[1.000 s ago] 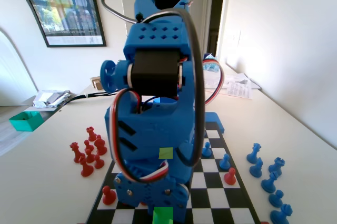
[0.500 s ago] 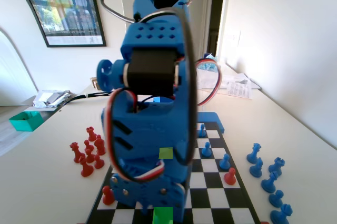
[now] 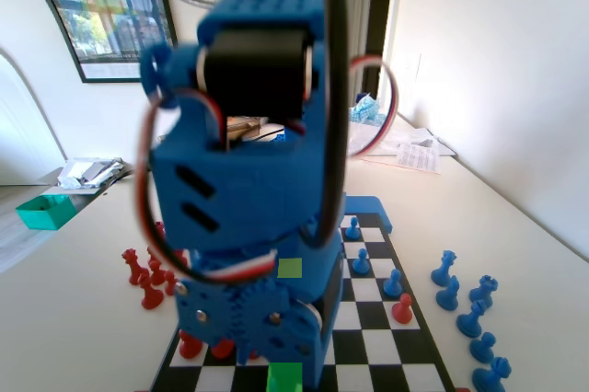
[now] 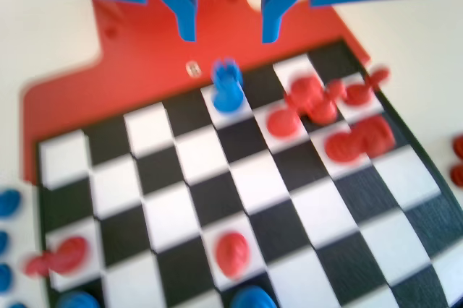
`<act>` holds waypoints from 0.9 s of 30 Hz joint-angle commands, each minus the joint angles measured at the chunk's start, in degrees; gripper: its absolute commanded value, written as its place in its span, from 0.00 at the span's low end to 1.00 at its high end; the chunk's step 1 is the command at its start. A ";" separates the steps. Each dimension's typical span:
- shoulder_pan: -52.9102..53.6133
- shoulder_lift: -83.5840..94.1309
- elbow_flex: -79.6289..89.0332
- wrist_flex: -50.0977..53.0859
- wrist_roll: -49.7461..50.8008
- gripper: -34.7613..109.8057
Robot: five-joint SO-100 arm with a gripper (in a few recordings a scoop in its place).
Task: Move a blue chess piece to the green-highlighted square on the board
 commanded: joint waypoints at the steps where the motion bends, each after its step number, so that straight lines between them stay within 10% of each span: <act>1: -0.44 9.58 -5.19 2.90 0.70 0.33; 27: -5.54 61.00 18.90 31.29 -13.45 0.25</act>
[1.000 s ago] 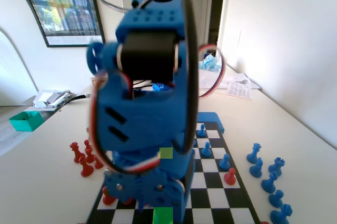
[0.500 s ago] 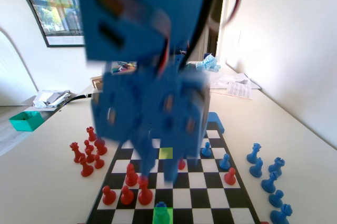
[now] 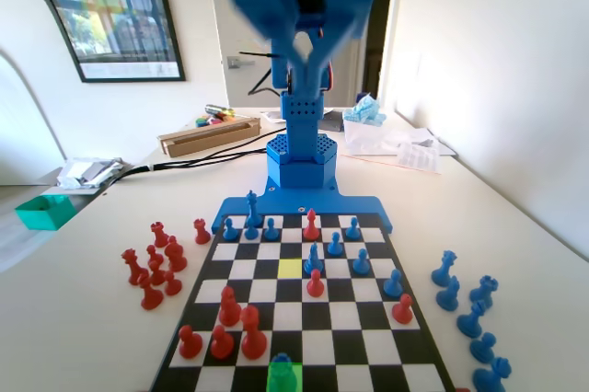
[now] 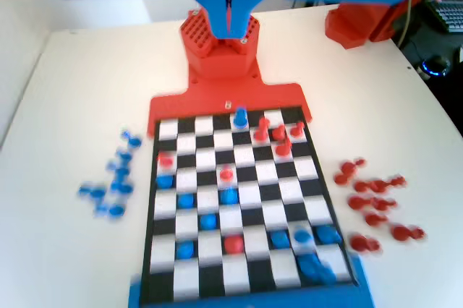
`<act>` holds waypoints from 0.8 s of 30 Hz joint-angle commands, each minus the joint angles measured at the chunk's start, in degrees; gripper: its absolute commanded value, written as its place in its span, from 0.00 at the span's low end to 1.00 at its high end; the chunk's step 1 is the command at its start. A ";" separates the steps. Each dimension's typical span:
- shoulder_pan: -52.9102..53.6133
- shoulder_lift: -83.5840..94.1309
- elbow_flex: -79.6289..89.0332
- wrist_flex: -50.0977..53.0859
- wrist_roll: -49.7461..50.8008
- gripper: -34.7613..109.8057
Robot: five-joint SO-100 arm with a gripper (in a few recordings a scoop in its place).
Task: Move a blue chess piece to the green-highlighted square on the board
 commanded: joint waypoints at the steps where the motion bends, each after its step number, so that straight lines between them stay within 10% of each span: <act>1: -1.49 16.61 7.56 4.92 -3.08 0.25; 24: -1.76 53.70 39.90 7.38 -12.39 0.25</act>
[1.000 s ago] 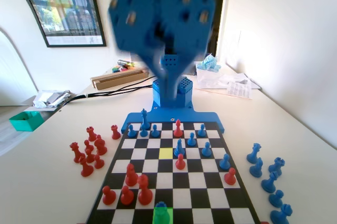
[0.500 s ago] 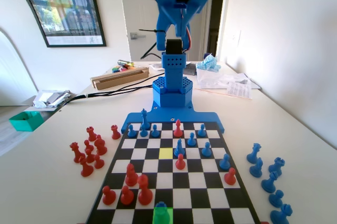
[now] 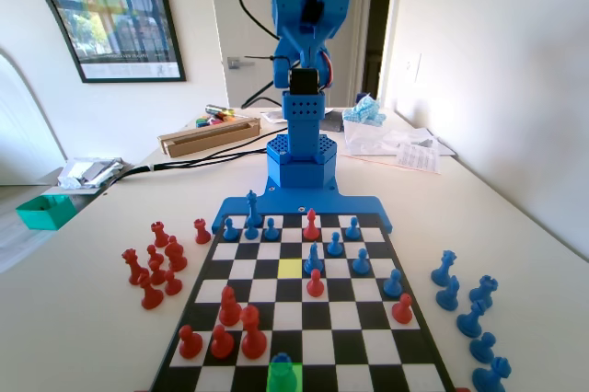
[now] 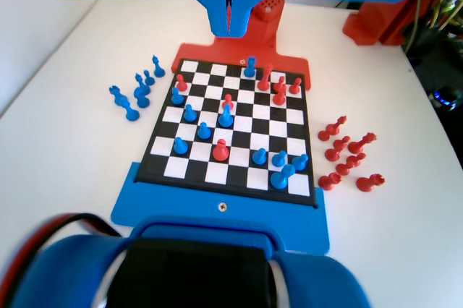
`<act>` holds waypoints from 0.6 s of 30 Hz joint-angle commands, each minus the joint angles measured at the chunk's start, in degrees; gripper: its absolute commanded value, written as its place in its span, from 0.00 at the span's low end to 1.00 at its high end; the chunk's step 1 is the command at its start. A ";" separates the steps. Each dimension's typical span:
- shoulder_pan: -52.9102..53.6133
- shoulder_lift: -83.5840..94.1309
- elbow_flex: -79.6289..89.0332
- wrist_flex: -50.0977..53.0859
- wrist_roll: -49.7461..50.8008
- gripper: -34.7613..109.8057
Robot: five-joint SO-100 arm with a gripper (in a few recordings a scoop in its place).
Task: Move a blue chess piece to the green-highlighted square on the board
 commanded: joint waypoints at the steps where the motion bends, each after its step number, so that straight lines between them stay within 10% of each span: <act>1: -0.26 4.04 3.08 -2.02 -1.67 0.25; 18: 1.14 13.36 4.66 -7.03 -1.93 0.25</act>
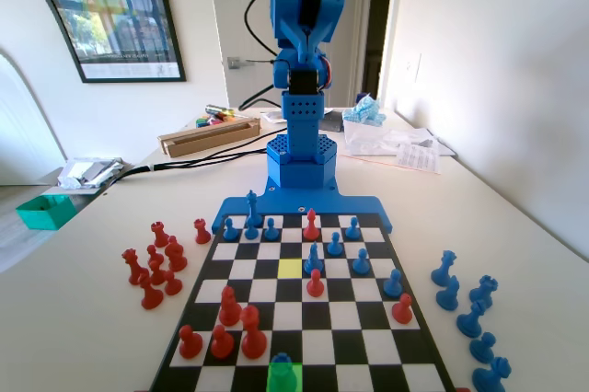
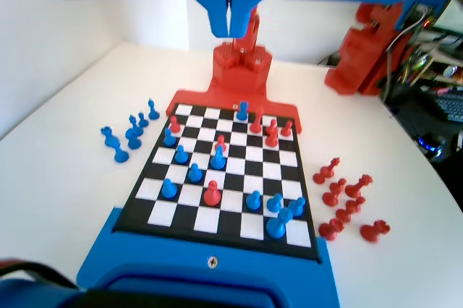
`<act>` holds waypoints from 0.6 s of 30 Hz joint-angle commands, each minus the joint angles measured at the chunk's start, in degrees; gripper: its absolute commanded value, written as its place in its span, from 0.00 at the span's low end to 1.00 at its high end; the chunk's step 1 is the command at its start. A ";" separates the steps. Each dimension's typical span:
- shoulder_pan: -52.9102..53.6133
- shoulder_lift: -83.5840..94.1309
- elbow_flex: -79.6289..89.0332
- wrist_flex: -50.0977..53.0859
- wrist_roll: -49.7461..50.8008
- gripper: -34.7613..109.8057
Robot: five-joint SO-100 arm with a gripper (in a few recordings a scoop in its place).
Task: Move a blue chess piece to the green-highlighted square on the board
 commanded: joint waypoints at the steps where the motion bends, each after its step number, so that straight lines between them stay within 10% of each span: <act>1: 0.35 2.29 0.18 -0.79 -0.70 0.25; 18: 2.20 9.93 0.44 -2.55 -0.53 0.27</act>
